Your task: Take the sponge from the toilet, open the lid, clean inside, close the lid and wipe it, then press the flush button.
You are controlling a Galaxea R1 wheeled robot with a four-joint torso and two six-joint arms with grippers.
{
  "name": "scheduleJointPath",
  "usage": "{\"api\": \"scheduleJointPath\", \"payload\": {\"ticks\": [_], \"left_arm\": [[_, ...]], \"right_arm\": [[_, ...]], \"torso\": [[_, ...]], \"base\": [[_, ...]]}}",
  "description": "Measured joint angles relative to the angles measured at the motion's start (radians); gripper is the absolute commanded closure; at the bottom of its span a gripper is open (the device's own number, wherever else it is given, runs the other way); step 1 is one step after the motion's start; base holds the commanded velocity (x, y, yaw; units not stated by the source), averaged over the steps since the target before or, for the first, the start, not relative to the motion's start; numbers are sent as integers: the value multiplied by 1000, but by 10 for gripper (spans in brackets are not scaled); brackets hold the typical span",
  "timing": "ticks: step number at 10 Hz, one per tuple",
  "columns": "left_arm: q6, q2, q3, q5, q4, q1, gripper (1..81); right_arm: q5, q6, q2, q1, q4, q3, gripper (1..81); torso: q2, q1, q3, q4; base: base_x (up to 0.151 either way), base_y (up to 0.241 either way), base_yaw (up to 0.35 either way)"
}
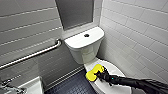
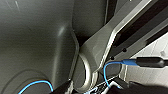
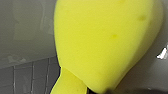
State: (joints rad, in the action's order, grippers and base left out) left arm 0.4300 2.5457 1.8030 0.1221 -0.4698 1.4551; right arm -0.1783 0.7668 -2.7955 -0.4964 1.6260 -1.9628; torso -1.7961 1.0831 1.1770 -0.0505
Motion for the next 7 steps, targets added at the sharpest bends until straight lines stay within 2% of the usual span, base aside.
{"api": "scheduleJointPath", "payload": {"ticks": [3,7], "left_arm": [[0,0,0,0,0,0,10],[0,0,0,0,0,0,10]], "right_arm": [[9,0,36,-9,-9,36,811],[-99,0,192,-61,-11,270,811]], "torso": [[0,0,0,0],[0,0,0,0]], "base": [[0,0,0],[0,0,0]]}}
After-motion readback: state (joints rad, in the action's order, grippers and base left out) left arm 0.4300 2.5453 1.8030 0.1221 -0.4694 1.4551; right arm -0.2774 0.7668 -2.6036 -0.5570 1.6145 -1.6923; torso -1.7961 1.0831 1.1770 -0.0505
